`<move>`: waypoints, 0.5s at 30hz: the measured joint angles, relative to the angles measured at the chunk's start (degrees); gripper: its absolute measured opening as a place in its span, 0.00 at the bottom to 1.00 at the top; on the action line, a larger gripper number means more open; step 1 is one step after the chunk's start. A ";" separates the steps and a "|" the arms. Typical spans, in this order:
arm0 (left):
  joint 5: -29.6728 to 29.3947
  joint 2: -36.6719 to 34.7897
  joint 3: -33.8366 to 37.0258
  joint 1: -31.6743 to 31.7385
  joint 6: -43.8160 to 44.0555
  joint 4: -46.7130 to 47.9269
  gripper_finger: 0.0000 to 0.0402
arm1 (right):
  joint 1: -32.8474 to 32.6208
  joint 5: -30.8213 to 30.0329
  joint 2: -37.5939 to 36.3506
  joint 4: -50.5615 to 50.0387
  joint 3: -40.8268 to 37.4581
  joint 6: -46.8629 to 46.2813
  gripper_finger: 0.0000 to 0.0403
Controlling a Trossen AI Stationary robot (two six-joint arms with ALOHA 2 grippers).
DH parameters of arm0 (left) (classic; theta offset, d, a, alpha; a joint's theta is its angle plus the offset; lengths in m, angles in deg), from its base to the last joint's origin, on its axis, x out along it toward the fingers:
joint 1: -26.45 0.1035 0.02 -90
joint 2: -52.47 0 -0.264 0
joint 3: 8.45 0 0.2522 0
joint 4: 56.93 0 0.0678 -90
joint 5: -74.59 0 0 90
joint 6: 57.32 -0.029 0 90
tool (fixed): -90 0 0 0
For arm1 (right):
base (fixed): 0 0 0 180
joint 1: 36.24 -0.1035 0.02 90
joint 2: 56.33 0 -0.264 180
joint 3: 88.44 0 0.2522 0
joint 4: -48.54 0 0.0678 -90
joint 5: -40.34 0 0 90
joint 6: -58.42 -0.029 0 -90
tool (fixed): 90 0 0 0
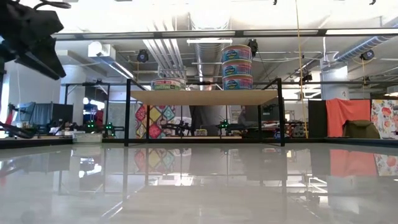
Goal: Stack canned seafood by type on shelf
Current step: Stack the green tuna can on top of the green tuna can on the shelf
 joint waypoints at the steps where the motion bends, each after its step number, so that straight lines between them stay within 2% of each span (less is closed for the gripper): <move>1: 0.52 0.09 -0.42 1.61 -1.61 -0.28 0.30 | 0.05 -0.01 0.42 -0.02 0.04 0.57 0.07; 4: 1.09 0.76 -2.01 7.28 -7.83 -0.26 0.24 | 0.46 -0.01 0.84 -0.01 0.07 2.27 0.07; 8: 2.04 0.42 -4.28 17.80 -13.85 -0.20 0.15 | 0.87 -0.07 0.42 -0.05 0.15 3.99 0.07; 12: 0.01 -0.28 -5.47 30.79 -19.30 -1.85 0.08 | 0.85 -2.11 -0.94 -0.12 0.19 7.78 0.07; 15: -1.98 -0.88 -5.28 41.12 -23.14 -8.09 0.03 | 0.83 -3.17 -1.44 -0.16 0.21 10.23 0.07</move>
